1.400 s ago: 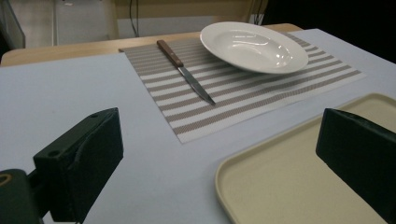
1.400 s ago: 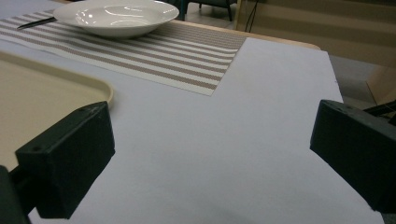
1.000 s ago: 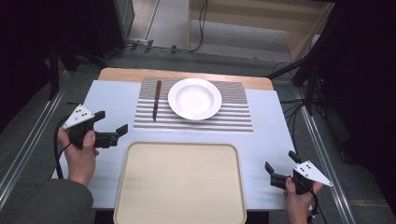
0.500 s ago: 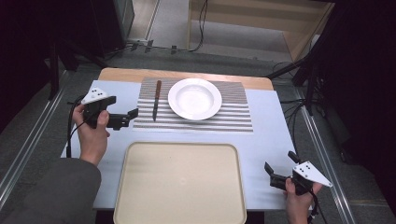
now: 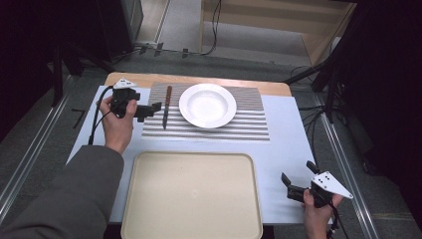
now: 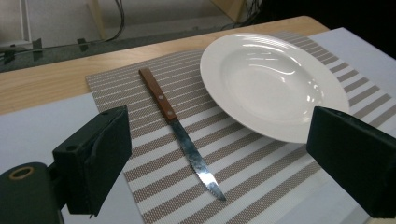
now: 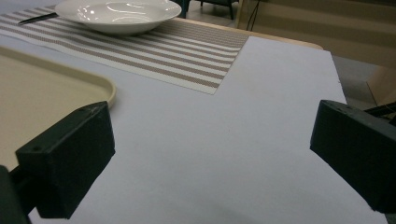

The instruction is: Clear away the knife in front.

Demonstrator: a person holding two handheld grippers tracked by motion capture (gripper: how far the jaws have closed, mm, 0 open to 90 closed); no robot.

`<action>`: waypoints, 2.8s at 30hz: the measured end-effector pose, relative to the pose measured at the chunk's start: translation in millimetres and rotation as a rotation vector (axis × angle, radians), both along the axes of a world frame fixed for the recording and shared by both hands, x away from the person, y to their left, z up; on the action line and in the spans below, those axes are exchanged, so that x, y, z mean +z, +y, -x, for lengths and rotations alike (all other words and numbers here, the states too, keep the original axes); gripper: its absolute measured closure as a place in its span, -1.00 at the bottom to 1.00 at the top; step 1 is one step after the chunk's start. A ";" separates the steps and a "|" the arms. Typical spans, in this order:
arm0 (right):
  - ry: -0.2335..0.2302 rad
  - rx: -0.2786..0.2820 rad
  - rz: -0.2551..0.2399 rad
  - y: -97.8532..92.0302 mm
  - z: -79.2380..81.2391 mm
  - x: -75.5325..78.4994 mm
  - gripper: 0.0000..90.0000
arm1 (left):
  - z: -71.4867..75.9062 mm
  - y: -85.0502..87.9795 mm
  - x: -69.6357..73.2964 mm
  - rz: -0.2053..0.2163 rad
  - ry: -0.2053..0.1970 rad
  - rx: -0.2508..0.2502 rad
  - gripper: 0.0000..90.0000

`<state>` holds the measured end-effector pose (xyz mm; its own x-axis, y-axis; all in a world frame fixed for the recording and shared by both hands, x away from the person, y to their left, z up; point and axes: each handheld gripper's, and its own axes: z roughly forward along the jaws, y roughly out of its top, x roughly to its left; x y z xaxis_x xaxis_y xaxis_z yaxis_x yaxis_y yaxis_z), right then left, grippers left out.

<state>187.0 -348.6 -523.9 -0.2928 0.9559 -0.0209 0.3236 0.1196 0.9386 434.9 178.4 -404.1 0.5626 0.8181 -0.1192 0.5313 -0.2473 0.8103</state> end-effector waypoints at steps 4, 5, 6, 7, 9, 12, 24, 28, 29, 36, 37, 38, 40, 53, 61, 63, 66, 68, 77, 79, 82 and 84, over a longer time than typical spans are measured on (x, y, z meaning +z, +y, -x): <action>0.001 0.004 0.000 0.5 0.0 0.0 -1.00 | -17.3 -7.7 1.2 -0.001 0.033 0.015 -0.78; -0.001 0.005 0.000 0.1 -0.1 0.0 -1.00 | -21.2 -10.0 1.7 -0.012 0.038 0.022 -0.73; -0.002 0.005 -0.003 -0.1 -0.1 -0.1 -1.00 | -25.3 -12.5 1.7 -0.016 0.050 0.024 -0.70; -0.001 0.005 -0.004 -0.2 0.0 0.0 -1.00 | -29.3 -14.6 1.6 -0.022 0.061 0.027 -0.69; -0.004 0.007 -0.004 -0.3 0.0 -0.1 -1.00 | -36.9 -18.2 1.5 -0.040 0.083 0.041 -0.64; -0.005 0.011 -0.003 -0.2 0.0 -0.2 -1.00 | -49.6 -20.8 0.6 -0.021 0.139 0.074 -0.54; 0.002 0.013 0.004 0.6 -0.1 -0.1 -1.00 | -85.0 -32.5 -18.4 -0.100 0.258 0.146 -0.08; 0.002 0.016 0.009 0.8 -0.5 -0.1 -1.00 | -92.0 -41.3 -28.0 -0.131 0.284 0.146 0.07; 0.002 0.016 0.009 0.9 -0.5 -0.1 -1.00 | -93.3 -44.1 -30.3 -0.138 0.288 0.143 0.10; 0.001 0.018 0.010 1.1 -0.5 -0.2 -1.00 | -102.1 -54.0 -45.2 -0.174 0.324 0.144 0.28; 0.001 0.020 0.011 1.0 -0.4 -0.2 -1.00 | -103.4 -53.3 -46.7 -0.164 0.332 0.144 0.30; 0.001 0.022 0.010 1.0 -0.4 -0.2 -1.00 | -104.3 -53.2 -48.0 -0.164 0.334 0.145 0.32; 0.002 0.022 0.010 1.0 -0.5 -0.1 -1.00 | -106.5 -53.6 -51.1 -0.176 0.343 0.148 0.34; 0.003 0.029 0.021 2.0 -1.2 -0.2 -1.00 | -114.4 -58.0 -69.7 -0.203 0.382 0.170 0.44; 0.005 0.027 0.021 2.6 -1.0 -0.2 -1.00 | -116.1 -63.4 -75.8 -0.231 0.363 0.202 0.55; 0.005 0.027 0.023 2.7 -1.2 -0.2 -1.00 | -115.1 -64.8 -76.4 -0.255 0.348 0.207 0.59; 0.005 0.027 0.024 2.8 -1.0 -0.2 -1.00 | -113.8 -66.7 -76.2 -0.287 0.335 0.202 0.70; 0.004 0.027 0.024 2.7 -0.9 -0.2 -1.00 | -113.1 -65.8 -76.3 -0.288 0.330 0.194 0.70; 0.006 0.030 0.023 2.8 -1.3 -0.2 -1.00 | -109.9 -56.8 -69.6 -0.259 0.323 0.179 0.71; 0.010 0.030 0.026 3.0 -1.5 -0.1 -1.00 | -107.5 -54.8 -64.8 -0.259 0.316 0.170 0.71; 0.010 0.029 0.026 3.2 -1.4 -0.1 -1.00 | -102.5 -50.4 -56.8 -0.240 0.305 0.166 0.71; 0.007 0.031 0.024 3.1 -1.3 -0.3 -1.00 | -99.9 -47.7 -51.8 -0.231 0.303 0.158 0.71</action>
<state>188.4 -345.5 -524.2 -0.3224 0.9457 -0.0416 0.3261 0.1523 0.9330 534.8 130.7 -455.9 0.3953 0.9164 -0.0629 0.7834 -0.3006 0.5439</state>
